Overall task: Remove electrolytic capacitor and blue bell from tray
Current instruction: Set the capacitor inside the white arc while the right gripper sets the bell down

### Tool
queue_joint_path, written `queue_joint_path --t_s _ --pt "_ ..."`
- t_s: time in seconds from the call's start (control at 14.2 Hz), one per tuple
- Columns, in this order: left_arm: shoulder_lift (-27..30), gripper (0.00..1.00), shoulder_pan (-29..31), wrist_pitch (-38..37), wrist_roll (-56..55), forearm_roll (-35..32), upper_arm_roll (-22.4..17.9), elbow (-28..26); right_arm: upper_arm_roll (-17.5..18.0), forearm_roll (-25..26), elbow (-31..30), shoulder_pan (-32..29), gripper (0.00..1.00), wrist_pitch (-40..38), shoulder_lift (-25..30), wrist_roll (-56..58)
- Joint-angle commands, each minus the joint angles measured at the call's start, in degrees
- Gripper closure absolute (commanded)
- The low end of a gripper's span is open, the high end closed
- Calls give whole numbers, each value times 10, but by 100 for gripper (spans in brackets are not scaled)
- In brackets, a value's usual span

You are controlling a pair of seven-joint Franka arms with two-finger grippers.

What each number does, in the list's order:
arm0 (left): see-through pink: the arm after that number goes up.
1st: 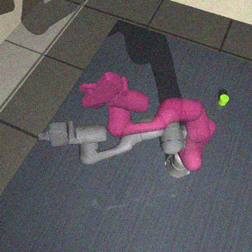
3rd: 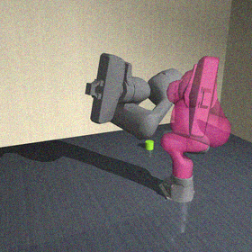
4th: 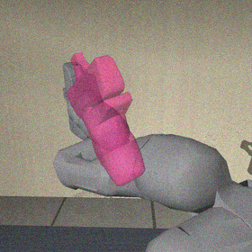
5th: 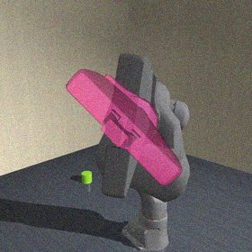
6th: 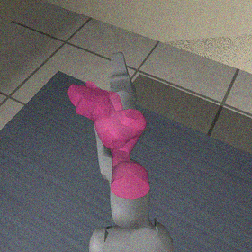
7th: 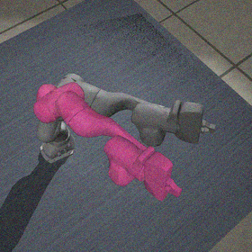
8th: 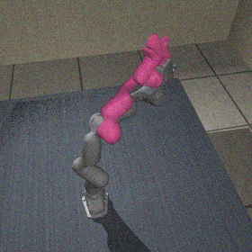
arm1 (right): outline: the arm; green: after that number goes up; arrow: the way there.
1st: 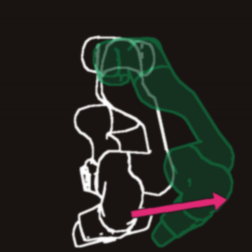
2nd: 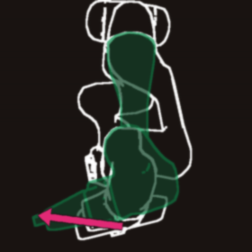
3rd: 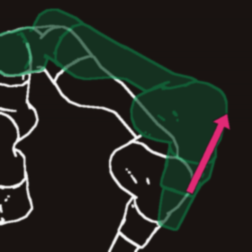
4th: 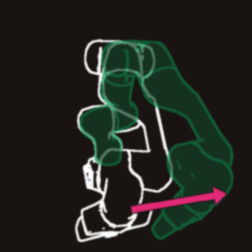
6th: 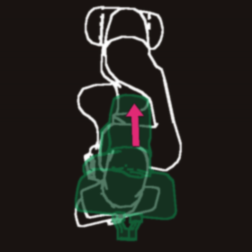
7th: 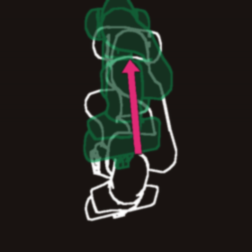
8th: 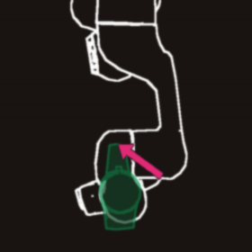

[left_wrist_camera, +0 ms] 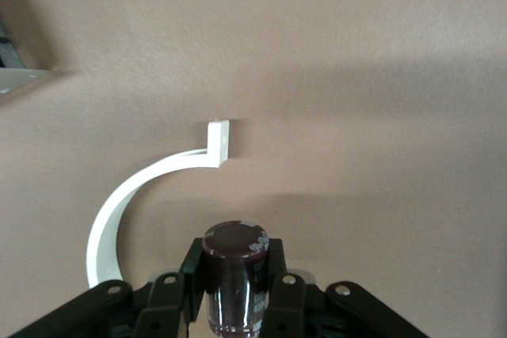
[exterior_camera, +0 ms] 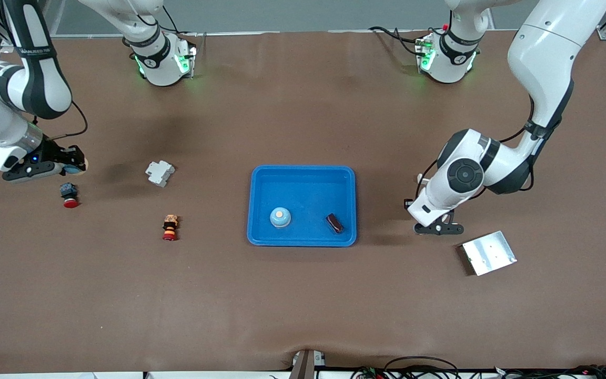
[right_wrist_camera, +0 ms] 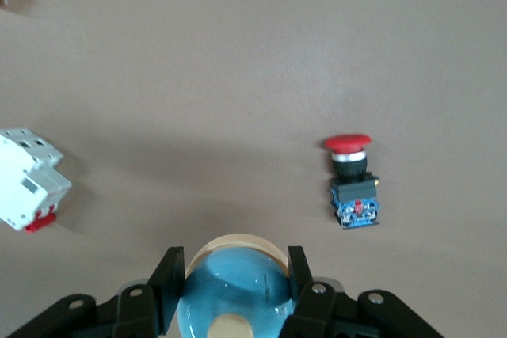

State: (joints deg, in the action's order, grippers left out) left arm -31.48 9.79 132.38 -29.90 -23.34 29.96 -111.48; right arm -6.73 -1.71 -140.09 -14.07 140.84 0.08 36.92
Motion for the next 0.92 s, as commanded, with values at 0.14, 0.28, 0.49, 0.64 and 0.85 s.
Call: queue_joint_path --t_s 0.14,0.28,0.49,0.64,0.85 --pt "16 100 32 30 4 -44 9 -51 9 -59 -46 -40 100 23 19 79" --pt "14 100 40 45 12 -53 9 -58 8 -59 -61 -46 100 50 19 92" --pt "10 100 41 52 17 -53 9 -58 8 -59 -90 -46 100 107 18 102" --pt "3 100 42 69 17 -55 9 -60 8 -59 -99 -46 100 134 6 102" --pt "-2 100 43 77 17 -56 8 -64 9 -60 -101 -60 100 147 -21 101"
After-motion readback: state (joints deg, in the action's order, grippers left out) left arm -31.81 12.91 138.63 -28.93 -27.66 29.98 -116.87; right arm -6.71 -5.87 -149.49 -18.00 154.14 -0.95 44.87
